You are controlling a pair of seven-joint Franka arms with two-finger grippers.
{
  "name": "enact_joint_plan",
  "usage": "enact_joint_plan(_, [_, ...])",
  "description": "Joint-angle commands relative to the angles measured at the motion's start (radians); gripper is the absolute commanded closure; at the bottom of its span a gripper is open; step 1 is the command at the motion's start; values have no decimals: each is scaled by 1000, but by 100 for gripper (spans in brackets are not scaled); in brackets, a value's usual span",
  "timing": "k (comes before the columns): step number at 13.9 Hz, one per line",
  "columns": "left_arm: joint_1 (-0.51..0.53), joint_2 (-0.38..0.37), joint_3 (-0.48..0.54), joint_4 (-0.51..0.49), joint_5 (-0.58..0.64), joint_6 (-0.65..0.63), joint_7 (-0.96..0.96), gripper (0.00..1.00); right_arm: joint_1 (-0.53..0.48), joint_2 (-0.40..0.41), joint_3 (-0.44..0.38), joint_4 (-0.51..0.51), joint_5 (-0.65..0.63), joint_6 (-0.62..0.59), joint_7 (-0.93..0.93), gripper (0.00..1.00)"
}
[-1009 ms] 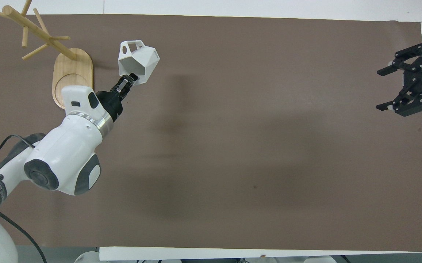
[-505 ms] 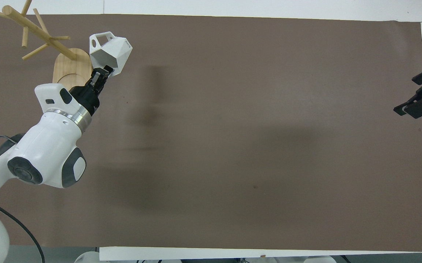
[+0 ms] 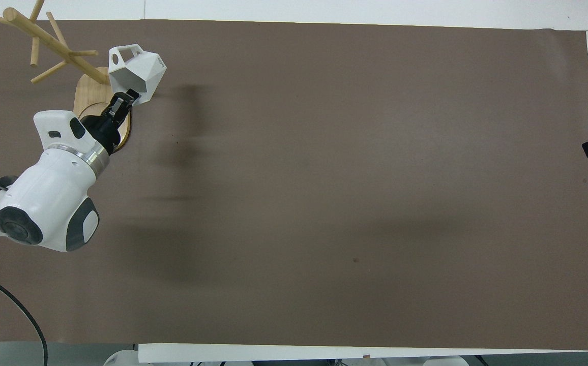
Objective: Hang cup on rack
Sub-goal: 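Carry the mug with the left gripper toward the wooden rack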
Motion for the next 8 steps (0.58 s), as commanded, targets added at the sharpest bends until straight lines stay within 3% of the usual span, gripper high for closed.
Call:
enact_joint_plan(1, [39, 10, -12, 15, 26, 20, -12, 100, 40, -53, -30, -86, -46, -6, 79, 0])
enact_joint_plan(4, [70, 13, -12, 18, 31, 20, -12, 100, 52, -139, -41, -216, -48, 6, 105, 0])
enact_joint_plan(8, [75, 45, -12, 45, 46, 20, -12, 100, 60, -143, -42, -224, -51, 52, 203, 0])
